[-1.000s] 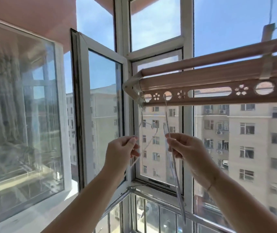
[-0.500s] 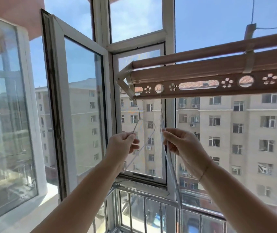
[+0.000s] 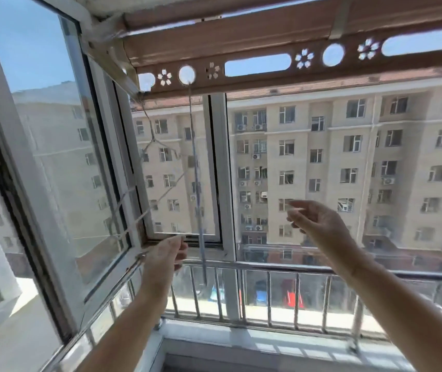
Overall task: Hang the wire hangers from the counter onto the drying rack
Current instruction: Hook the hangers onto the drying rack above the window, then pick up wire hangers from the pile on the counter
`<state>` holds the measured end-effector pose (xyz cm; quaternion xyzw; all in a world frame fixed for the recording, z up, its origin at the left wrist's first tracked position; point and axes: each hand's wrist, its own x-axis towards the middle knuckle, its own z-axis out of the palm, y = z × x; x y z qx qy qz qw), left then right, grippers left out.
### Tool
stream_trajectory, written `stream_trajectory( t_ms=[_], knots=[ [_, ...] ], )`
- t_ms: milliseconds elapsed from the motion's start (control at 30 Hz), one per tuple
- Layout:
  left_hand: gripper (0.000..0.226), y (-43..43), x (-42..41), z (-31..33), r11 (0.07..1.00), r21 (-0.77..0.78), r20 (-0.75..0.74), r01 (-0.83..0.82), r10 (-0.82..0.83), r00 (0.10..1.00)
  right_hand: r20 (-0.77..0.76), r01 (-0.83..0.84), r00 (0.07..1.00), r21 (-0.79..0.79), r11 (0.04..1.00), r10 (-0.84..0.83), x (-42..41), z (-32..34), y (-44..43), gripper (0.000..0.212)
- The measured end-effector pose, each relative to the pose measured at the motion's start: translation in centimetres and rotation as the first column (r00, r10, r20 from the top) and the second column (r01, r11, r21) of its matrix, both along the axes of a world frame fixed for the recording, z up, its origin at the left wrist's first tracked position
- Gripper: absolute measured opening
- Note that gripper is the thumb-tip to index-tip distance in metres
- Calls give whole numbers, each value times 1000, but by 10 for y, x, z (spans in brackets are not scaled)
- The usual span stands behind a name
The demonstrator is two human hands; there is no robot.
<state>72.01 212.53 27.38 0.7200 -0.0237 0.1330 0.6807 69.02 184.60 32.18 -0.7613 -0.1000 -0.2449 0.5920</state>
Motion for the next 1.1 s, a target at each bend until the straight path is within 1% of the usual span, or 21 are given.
stream_trajectory(
  t_ms=[100,200,267,333,400,467,600,700,800,900,967,1100],
  knots=[
    [34,-62,-4,-22,964,115,-66,241,-235,970,14,116,993,-76,990,-115,-19,-18,-43,36],
    [36,-129,-15,-32,855,221,-90,470,-462,883,33,230,973,-140,963,-227,-41,-30,-92,40],
    [46,-175,-27,-34,792,247,-103,559,-552,828,27,297,955,-140,945,-296,-61,-37,-130,43],
    [51,-223,-41,-37,729,242,-101,640,-637,764,2,363,930,-135,922,-366,-87,-43,-172,48],
    [45,-271,-58,-40,665,239,-93,708,-710,698,-18,422,903,-143,895,-429,-119,-49,-215,53],
    [38,-319,-77,-44,608,225,-95,761,-764,638,-48,467,878,-127,875,-476,-153,-54,-255,53],
    [38,-412,-120,-52,501,220,-110,837,-840,531,-90,548,827,-90,832,-554,-215,-68,-334,46],
    [34,-477,-154,-57,431,222,-104,875,-882,461,-100,633,757,-129,763,-646,-259,-79,-394,56],
    [38,-540,-188,-63,368,213,-107,905,-912,396,-110,693,702,-121,711,-703,-303,-87,-447,61],
    [34,-601,-219,-69,302,201,-108,932,-939,327,-121,756,634,-113,645,-764,-345,-94,-496,55],
    [36,-639,-238,-70,250,187,-114,950,-955,273,-131,794,588,-93,600,-798,-372,-99,-525,51],
    [40,-711,-267,-74,140,178,-125,974,-979,163,-163,854,500,-67,515,-850,-417,-109,-577,50]
  ],
)
